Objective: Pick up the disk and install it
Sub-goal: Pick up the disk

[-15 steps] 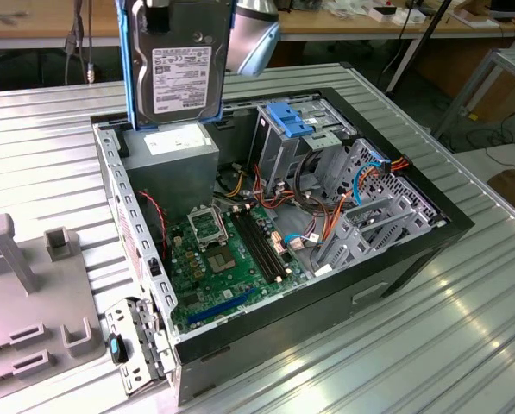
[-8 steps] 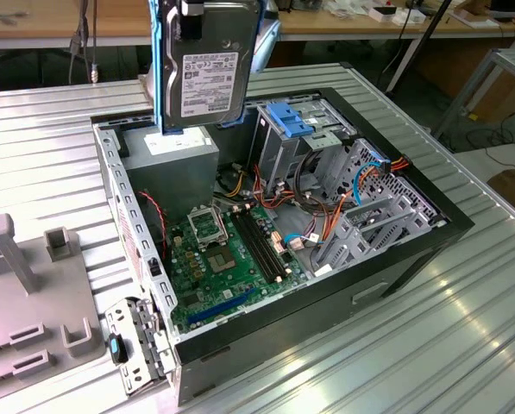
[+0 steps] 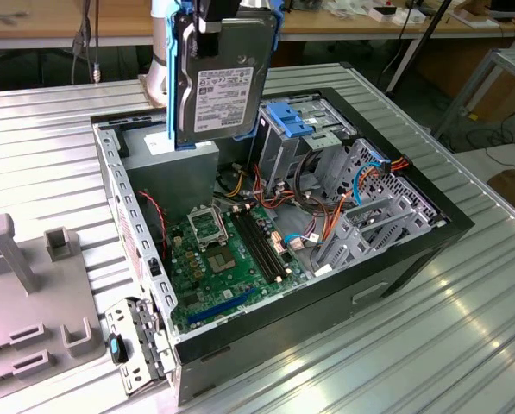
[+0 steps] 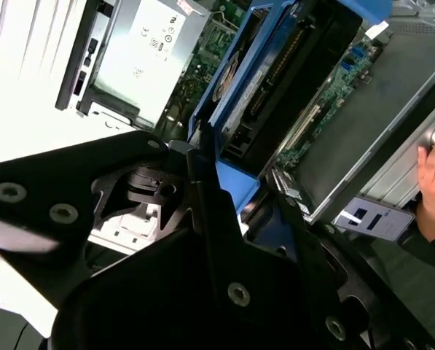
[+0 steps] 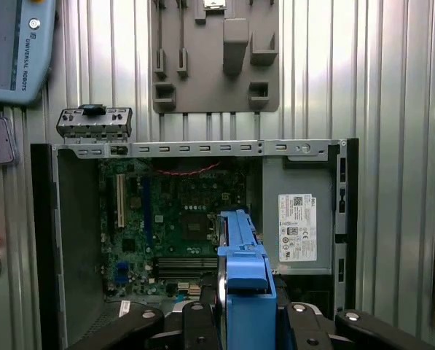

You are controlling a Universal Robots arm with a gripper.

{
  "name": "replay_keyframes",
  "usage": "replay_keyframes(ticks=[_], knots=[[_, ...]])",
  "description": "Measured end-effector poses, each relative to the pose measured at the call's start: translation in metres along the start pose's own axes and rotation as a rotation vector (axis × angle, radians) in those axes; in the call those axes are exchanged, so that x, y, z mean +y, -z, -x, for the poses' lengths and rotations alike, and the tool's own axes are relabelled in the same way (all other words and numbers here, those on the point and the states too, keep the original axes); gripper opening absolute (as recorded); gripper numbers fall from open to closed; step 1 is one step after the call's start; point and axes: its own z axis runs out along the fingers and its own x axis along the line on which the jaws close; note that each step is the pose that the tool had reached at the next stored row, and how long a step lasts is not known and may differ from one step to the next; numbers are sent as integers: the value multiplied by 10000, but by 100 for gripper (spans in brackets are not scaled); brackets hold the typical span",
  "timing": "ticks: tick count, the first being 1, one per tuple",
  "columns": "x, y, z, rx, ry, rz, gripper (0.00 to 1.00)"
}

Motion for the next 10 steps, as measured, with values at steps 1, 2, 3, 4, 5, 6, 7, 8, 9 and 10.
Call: replay_keyframes(ticks=[1, 2, 3, 4, 5, 6, 7, 8, 9, 10], knots=[[-22, -4, -9, 2, -1, 2, 37], [-44, -9, -16, 3, -1, 3, 37], [-65, -14, -22, 2, -1, 2, 37], [-94, -21, -30, 1, -1, 1, 37], [-120, -27, -37, 1, 0, 1, 37], [-140, -32, -43, 1, -1, 1, 37], [-176, -42, -57, 3, -2, 3, 37], [-203, -49, -67, 4, -1, 3, 37], [-226, -55, -74, 4, 0, 3, 37], [-262, -64, -82, 2, 0, 2, 37]])
